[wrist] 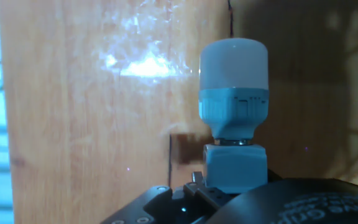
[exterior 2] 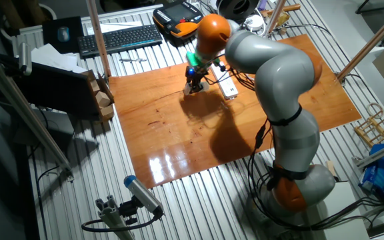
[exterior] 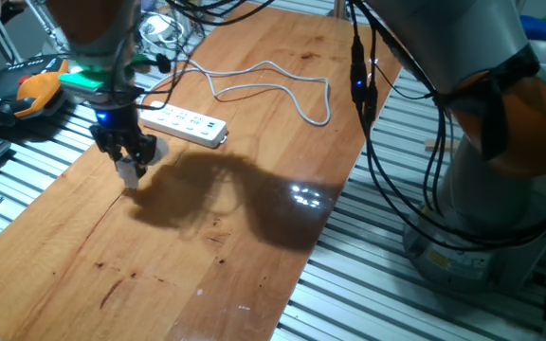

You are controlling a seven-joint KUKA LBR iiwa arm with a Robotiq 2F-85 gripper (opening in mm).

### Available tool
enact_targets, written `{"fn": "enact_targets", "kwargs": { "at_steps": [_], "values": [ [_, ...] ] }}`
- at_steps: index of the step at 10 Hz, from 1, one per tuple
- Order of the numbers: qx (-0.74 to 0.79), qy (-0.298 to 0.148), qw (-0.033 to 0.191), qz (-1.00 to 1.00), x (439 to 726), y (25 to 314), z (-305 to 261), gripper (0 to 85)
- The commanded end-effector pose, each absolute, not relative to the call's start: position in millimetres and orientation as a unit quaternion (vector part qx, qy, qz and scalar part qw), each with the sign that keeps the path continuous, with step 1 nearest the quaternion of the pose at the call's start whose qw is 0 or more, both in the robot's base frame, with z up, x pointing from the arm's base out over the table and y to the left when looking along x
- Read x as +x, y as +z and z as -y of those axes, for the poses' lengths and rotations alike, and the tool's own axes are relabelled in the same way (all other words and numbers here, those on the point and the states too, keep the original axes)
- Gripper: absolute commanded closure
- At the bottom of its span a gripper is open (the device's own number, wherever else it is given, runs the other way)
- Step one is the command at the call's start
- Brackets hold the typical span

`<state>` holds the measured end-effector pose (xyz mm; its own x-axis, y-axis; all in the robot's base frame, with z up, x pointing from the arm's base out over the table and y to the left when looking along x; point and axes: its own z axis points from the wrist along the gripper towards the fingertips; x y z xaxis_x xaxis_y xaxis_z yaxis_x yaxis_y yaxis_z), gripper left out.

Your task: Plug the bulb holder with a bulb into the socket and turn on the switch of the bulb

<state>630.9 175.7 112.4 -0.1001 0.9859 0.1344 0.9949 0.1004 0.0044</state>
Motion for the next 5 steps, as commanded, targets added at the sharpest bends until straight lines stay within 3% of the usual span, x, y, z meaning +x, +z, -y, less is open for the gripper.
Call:
{"fn": "enact_targets", "kwargs": {
  "at_steps": [1,3,5],
  "values": [
    [-0.655,-0.043,0.04,0.754,628.4,119.9,-176.3,85.0],
    [-0.633,-0.033,0.014,0.773,627.7,123.3,-172.8,85.0],
    [-0.664,-0.025,0.008,0.747,626.8,127.2,-169.3,85.0]
  ]
}}
